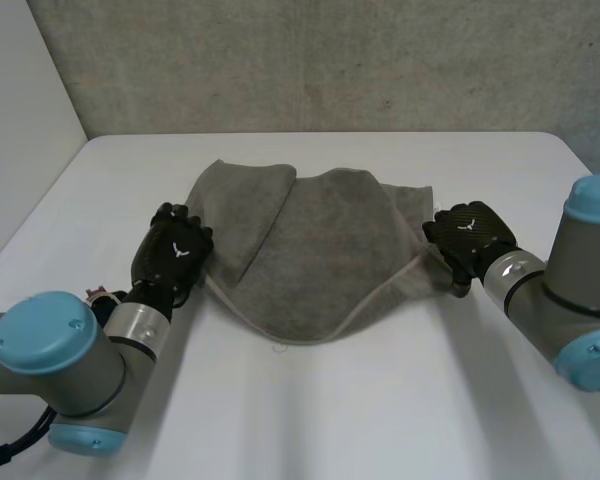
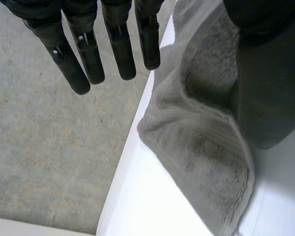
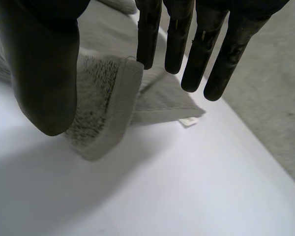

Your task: Fold the towel.

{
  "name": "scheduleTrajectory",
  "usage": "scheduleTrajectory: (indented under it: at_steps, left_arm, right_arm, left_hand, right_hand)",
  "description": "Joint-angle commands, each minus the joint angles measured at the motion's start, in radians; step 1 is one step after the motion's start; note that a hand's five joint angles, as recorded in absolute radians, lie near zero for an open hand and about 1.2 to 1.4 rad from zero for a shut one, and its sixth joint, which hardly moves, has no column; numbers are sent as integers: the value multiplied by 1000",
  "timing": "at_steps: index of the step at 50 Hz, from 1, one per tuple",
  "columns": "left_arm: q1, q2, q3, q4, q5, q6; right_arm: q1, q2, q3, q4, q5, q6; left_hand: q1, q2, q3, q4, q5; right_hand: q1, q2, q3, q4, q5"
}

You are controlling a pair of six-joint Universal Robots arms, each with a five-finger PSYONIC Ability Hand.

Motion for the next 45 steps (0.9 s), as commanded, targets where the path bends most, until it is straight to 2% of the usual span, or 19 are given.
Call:
scheduleTrajectory:
  at_steps: [1,12,16,21,31,32,33,34,35,37,38,40,41,45]
  left_arm:
    - [31,14,10,-59,9,-2]
    - [59,6,25,-56,15,-8]
    - [70,-1,33,-54,15,-7]
    - [83,-9,45,-54,15,-8]
    - [119,-9,52,-59,39,-11]
    - [119,-9,53,-59,39,-11]
    - [125,-9,54,-62,60,-15]
    - [125,-9,54,-62,61,-15]
    - [132,-8,56,-62,80,-15]
    - [145,-5,54,-65,96,-15]
    - [157,-2,54,-70,110,-15]
    - [169,0,54,-79,120,-16]
    - [182,2,57,-86,127,-16]
    - [200,2,65,-108,136,-24]
  right_arm:
    - [7,4,-79,143,-33,26]
    - [10,70,-174,160,-26,56]
    - [10,113,-229,233,-27,53]
    - [19,144,-272,299,-27,50]
    - [33,168,-277,301,-27,53]
    - [33,171,-277,299,-26,56]
    - [33,172,-277,299,-26,56]
    - [33,173,-277,299,-19,59]
    - [33,173,-277,299,-19,59]
    - [32,173,-272,291,-9,80]
    - [32,173,-272,291,-9,80]
    - [21,167,-255,266,-1,121]
    - [18,159,-243,249,1,138]
    - [15,129,-199,218,7,171]
  left_hand:
    - [-145,-136,-130,-143,-286]
    - [-201,-192,-186,-199,-342]
    - [-222,-213,-206,-219,-363]
    - [-228,-219,-212,-225,-368]
    - [-231,-222,-215,-228,-371]
    - [-231,-222,-215,-228,-371]
    - [-228,-219,-212,-225,-369]
    - [-228,-219,-212,-225,-368]
    - [-228,-219,-212,-225,-368]
    - [-228,-219,-212,-225,-368]
    - [-228,-219,-212,-225,-368]
    - [-228,-219,-212,-225,-368]
    - [-228,-219,-212,-225,-368]
    - [-228,-219,-212,-225,-368]
  right_hand:
    - [-47,-66,-59,-87,-21]
    - [-127,-145,-138,-167,-101]
    - [-156,-175,-167,-196,-130]
    - [-156,-175,-167,-196,-130]
    - [-85,-104,-97,-125,-60]
    - [25,6,13,-15,51]
    - [26,7,15,-14,52]
    - [235,217,224,195,261]
    - [238,219,226,197,263]
    - [585,566,574,545,611]
    - [587,568,575,547,613]
    - [841,822,829,801,867]
    - [902,883,891,862,928]
    - [903,884,891,863,929]
